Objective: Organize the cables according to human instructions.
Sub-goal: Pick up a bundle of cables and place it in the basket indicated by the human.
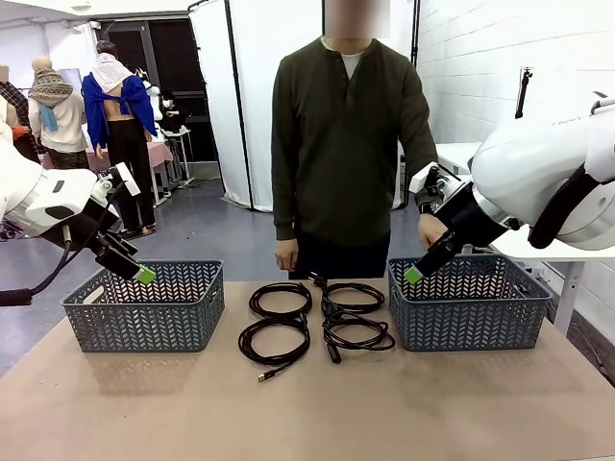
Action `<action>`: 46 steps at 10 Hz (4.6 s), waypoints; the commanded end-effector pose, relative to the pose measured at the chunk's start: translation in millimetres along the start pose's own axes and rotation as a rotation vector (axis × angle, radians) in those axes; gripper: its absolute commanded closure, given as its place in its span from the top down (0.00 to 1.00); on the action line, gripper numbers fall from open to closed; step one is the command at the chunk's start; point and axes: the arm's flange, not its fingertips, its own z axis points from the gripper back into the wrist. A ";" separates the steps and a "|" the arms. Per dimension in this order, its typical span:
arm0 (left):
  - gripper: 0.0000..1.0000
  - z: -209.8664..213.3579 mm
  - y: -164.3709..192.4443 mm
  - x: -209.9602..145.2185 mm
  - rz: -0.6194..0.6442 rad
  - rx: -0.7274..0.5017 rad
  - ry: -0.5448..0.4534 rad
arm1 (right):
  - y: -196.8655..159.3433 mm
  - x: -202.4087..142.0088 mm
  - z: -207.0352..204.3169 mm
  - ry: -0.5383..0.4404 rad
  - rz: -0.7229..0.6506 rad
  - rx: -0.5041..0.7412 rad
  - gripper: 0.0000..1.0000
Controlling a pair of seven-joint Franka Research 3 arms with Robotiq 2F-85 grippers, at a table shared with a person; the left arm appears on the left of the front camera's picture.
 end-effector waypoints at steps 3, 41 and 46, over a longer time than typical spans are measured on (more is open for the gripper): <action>1.00 -1.0 2.0 -2.1 0.003 -0.007 -0.005 | -2.4 -0.6 -2.8 -0.018 -0.002 0.016 1.00; 1.00 -1.0 2.0 -2.1 0.003 -0.007 -0.005 | 36.6 117.6 -216.4 0.371 -0.640 -0.234 1.00; 1.00 -1.0 2.0 -2.1 0.003 -0.007 -0.005 | 32.6 118.0 -249.7 0.408 -0.696 -0.205 1.00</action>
